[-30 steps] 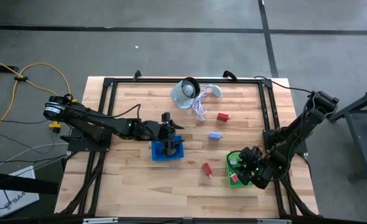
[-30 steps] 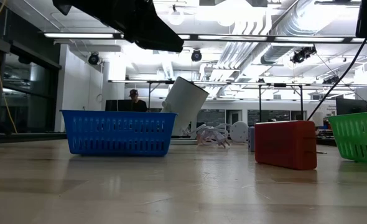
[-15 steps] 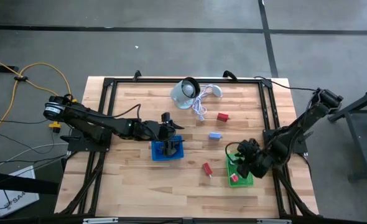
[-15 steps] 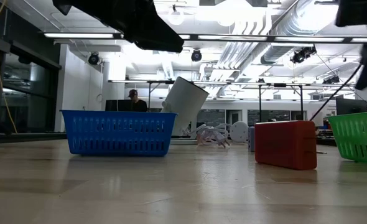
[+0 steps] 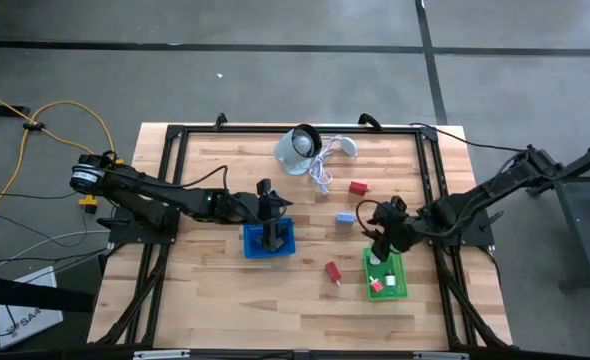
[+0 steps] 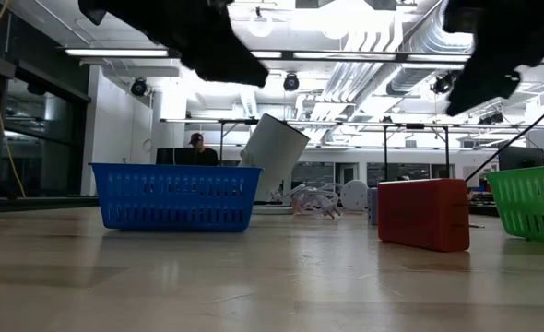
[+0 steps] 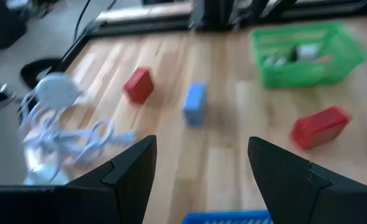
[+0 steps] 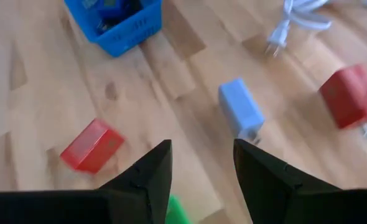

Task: Pick & Place Office items
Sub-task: Put the blue charger adapter into the green bin

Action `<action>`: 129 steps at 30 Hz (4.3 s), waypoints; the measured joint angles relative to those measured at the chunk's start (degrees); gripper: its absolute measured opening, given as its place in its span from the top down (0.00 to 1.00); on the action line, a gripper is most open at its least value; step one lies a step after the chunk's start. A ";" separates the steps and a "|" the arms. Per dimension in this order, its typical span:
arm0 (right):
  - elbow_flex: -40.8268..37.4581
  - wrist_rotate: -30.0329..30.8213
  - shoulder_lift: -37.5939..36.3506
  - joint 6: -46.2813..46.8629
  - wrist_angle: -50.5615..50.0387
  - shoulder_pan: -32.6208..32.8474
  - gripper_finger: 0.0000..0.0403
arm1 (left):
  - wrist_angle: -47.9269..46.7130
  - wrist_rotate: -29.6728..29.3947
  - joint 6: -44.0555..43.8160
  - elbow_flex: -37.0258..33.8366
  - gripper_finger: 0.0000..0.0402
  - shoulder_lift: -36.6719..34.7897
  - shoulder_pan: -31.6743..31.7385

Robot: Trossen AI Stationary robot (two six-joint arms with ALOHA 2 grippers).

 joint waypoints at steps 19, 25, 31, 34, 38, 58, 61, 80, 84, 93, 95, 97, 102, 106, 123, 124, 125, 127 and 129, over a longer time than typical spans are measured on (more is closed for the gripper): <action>0.00 -5.00 0.07 -12.79 7.20 -8.95 0.61 | -22.91 0.55 19.68 -0.02 0.39 0.00 17.91; 0.00 -5.02 0.07 -13.08 7.21 -10.60 0.61 | -26.05 6.93 27.10 -0.02 0.39 0.00 22.81; 0.00 -5.03 0.07 -14.08 7.14 -11.84 0.61 | -26.04 11.74 27.33 1.19 0.39 -0.02 25.02; 0.00 -5.02 0.07 -14.01 7.11 -12.17 0.61 | -26.28 12.60 27.28 1.56 0.39 -0.02 24.94; 0.00 -7.64 0.07 -12.36 7.12 -12.23 0.61 | -26.33 12.66 26.65 1.66 0.39 -0.02 24.33; 0.00 -16.63 0.09 -11.02 7.12 -12.21 0.61 | -27.77 15.87 19.57 1.70 0.39 -0.02 16.45; 0.00 -16.63 0.09 -11.02 7.13 -12.21 0.61 | -29.65 15.50 21.23 1.77 0.39 -0.02 15.26; 0.00 -16.61 0.11 -11.01 7.47 -12.21 0.61 | -44.37 23.19 43.63 9.42 0.39 3.32 28.21; 0.00 -16.59 0.11 -11.00 7.92 -12.21 0.61 | -46.81 25.89 47.76 13.55 0.39 8.51 30.15; 0.00 -16.58 0.11 -11.00 8.78 -12.20 0.61 | -50.02 29.20 52.23 19.74 0.39 17.80 30.02; 0.00 -16.59 0.11 -11.00 8.87 -12.20 0.61 | -49.17 29.00 52.72 19.87 0.39 18.02 29.50; 0.00 -16.59 0.11 -11.00 9.12 -12.19 0.61 | -48.71 27.90 53.11 19.89 0.39 18.14 28.86; 0.00 -16.59 0.11 -11.00 10.11 -12.19 0.61 | -47.65 24.90 53.44 19.89 0.39 18.14 27.60; 0.00 -16.59 0.11 -11.00 10.11 -12.19 0.61 | -47.48 22.95 52.81 19.86 0.39 18.61 26.70; 0.00 -16.59 0.11 -11.00 10.20 -12.19 0.61 | -46.17 20.70 51.57 19.82 0.39 20.81 25.74; 0.00 -16.59 0.11 -11.00 10.22 -12.19 0.61 | -46.04 20.63 51.57 19.82 0.39 20.81 25.74; 0.00 -16.59 0.11 -11.00 10.26 -12.19 0.61 | -45.85 20.61 51.57 19.82 0.39 20.81 25.78; 0.00 -16.59 0.11 -11.00 10.30 -12.19 0.61 | -45.68 20.61 51.57 19.82 0.39 20.96 25.77; 0.00 -16.59 0.11 -11.00 10.32 -12.19 0.61 | -45.29 20.59 51.65 19.82 0.39 21.50 25.77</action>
